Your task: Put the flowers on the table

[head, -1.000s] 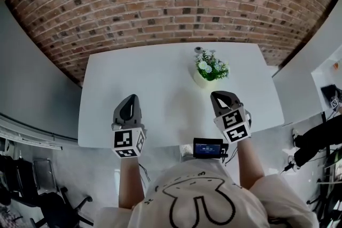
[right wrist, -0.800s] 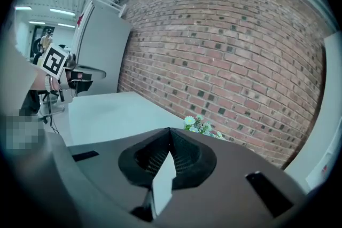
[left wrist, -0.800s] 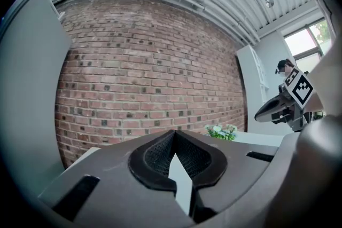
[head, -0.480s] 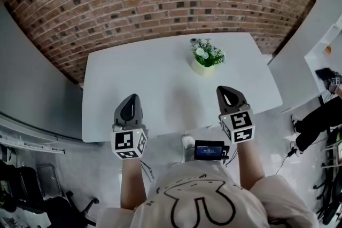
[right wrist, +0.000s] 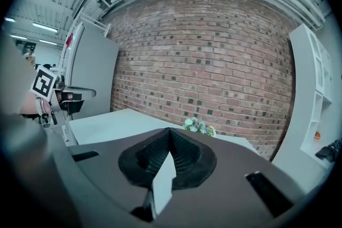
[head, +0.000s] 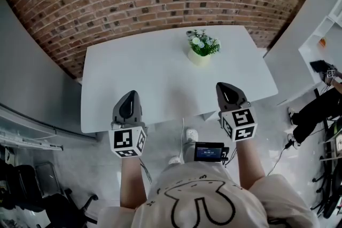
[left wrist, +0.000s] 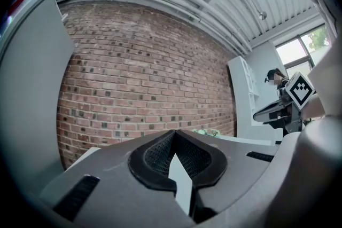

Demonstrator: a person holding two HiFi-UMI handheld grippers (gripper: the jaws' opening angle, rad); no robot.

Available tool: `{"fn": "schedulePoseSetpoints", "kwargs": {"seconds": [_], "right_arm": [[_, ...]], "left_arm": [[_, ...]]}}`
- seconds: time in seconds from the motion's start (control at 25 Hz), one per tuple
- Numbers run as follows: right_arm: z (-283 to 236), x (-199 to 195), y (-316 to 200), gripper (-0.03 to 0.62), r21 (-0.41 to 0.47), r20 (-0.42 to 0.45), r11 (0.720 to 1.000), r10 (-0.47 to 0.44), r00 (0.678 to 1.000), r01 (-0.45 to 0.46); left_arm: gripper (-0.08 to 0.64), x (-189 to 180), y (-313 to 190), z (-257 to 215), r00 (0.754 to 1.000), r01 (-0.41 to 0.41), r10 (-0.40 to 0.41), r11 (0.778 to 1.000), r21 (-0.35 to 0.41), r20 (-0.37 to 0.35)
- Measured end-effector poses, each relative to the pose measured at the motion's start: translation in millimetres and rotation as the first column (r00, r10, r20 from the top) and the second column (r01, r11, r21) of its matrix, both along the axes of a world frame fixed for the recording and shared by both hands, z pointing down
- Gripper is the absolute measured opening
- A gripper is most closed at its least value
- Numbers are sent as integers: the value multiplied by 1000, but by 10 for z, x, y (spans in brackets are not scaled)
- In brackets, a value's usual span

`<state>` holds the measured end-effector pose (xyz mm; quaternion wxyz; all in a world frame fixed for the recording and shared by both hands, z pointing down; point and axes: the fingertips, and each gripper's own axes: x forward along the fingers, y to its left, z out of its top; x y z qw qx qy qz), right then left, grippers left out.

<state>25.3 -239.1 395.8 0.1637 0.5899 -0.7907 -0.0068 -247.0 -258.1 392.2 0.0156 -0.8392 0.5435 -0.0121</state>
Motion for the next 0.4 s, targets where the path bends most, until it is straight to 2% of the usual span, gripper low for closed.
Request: {"fn": "schedulePoseSetpoints", "kwargs": {"seconds": [0.4], "right_arm": [[-123,-12,196,17,34,-6,998,-45,999,45]], "left_arm": [[12,12,245,-86,999,30,-30,999,25,-21]]}}
